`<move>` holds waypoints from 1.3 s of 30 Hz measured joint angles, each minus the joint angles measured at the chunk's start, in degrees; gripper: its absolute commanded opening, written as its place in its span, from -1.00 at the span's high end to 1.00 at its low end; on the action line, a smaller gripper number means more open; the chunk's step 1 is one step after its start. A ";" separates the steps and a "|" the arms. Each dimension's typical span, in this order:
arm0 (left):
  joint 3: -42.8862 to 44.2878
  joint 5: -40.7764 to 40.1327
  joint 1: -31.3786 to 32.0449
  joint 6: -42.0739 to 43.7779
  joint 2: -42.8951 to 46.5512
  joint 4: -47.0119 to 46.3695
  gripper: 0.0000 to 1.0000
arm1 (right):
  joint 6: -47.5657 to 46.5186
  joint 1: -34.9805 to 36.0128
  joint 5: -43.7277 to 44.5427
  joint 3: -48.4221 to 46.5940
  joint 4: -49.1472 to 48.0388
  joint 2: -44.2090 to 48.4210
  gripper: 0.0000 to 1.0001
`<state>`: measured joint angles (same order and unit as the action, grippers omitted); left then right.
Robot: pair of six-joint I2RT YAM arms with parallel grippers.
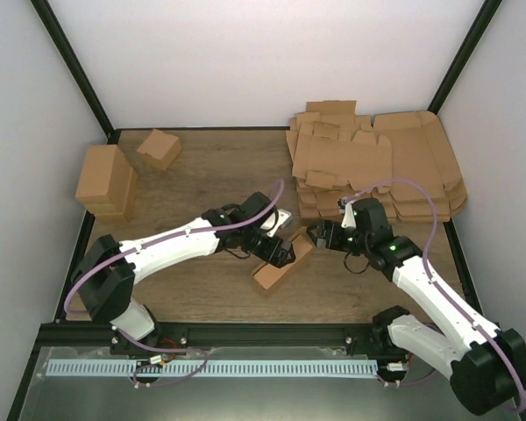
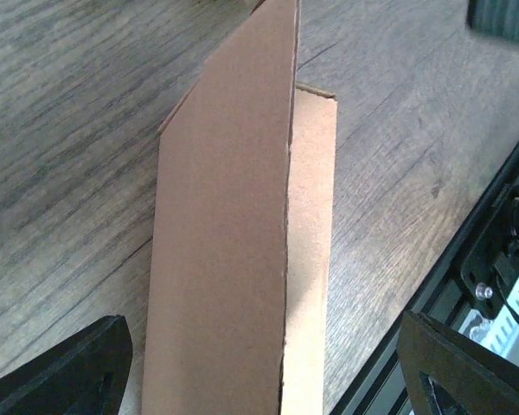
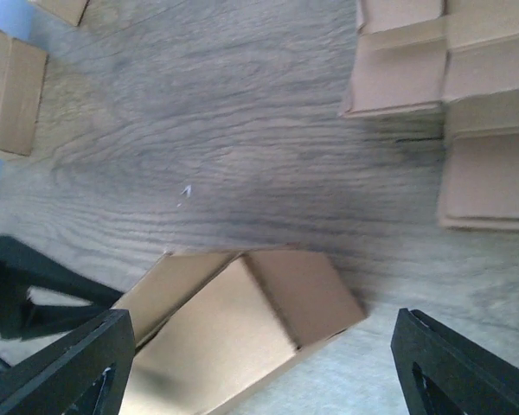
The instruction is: Fold the paper box
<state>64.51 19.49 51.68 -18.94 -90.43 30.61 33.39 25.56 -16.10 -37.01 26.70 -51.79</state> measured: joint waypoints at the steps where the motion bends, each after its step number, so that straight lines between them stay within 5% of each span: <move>1: 0.00 -0.94 0.48 -0.42 -0.22 -0.04 -0.76 | -0.92 -1.53 -0.68 -0.07 -0.11 -0.85 -0.69; 9: 6.21 -9.25 5.88 -0.74 -6.82 3.41 -0.75 | -7.41 -8.57 -8.04 -0.66 -5.42 -6.10 -0.49; 22: 9.05 -18.14 7.23 5.51 -10.99 9.86 -0.17 | -14.88 -8.61 -9.88 3.15 -14.10 0.50 -0.47; 39: 10.75 -12.85 4.44 34.51 -10.67 18.84 -0.40 | -14.60 -8.61 -12.50 8.92 -17.33 6.58 -0.65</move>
<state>75.26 6.63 56.12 15.57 -101.10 49.45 18.79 16.95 -28.60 -28.10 9.37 -45.21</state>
